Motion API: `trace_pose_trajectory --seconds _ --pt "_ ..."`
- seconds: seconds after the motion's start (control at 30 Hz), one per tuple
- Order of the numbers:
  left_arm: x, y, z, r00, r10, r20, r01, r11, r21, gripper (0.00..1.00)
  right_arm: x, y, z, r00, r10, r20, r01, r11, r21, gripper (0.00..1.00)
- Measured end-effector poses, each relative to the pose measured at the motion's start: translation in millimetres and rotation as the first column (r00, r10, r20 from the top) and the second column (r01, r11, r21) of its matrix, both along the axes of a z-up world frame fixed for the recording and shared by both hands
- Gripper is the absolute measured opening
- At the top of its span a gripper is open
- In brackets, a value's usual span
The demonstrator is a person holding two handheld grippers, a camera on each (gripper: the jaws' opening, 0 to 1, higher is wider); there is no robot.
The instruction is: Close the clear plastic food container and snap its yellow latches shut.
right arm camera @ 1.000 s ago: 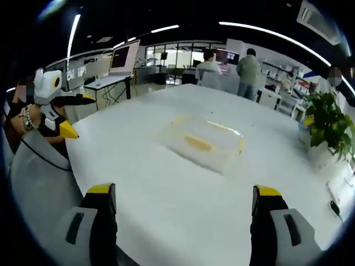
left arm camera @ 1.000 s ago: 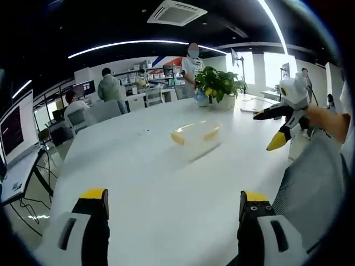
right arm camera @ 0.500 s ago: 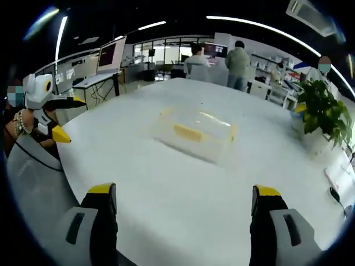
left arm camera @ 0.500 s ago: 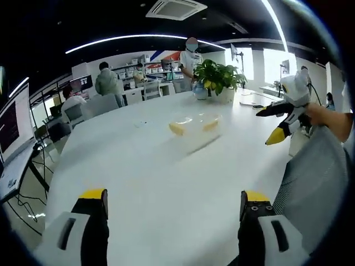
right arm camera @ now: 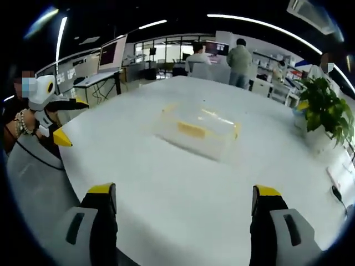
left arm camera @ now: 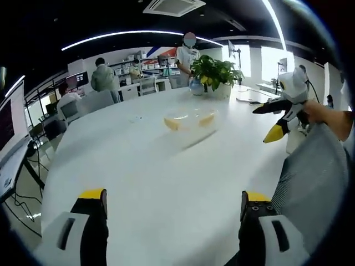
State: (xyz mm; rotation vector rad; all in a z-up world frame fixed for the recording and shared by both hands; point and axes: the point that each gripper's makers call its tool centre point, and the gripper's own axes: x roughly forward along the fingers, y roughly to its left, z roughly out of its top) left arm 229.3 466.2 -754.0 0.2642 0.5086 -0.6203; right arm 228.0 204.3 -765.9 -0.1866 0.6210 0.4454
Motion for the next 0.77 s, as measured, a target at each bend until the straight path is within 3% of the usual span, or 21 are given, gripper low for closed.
trace_pose_trajectory --seconds 0.13,0.23,0.57,0.77 --pt "-1.0 -1.2 -2.0 1.000 -0.009 -0.007 0.009 1.000 0.010 0.99 -0.8 1.4 -2.2 1.000 0.014 -0.003 -0.014 1.000 -0.023 0.99" --pt "-4.6 -5.0 -5.9 0.998 -0.009 -0.056 0.008 1.000 -0.022 0.98 -0.7 1.7 -4.3 1.000 0.023 -0.002 -0.024 0.998 -0.050 0.99" --pt "-6.8 -8.5 -3.1 0.999 -0.031 -0.032 0.031 1.000 0.006 0.97 0.2 2.6 -7.8 0.999 0.040 0.000 -0.039 0.996 -0.084 0.99" --pt "-5.8 -8.9 3.4 1.000 -0.017 -0.026 0.016 0.999 -0.041 0.96 0.6 1.0 -9.1 1.000 0.026 -0.009 -0.027 0.997 -0.073 0.99"
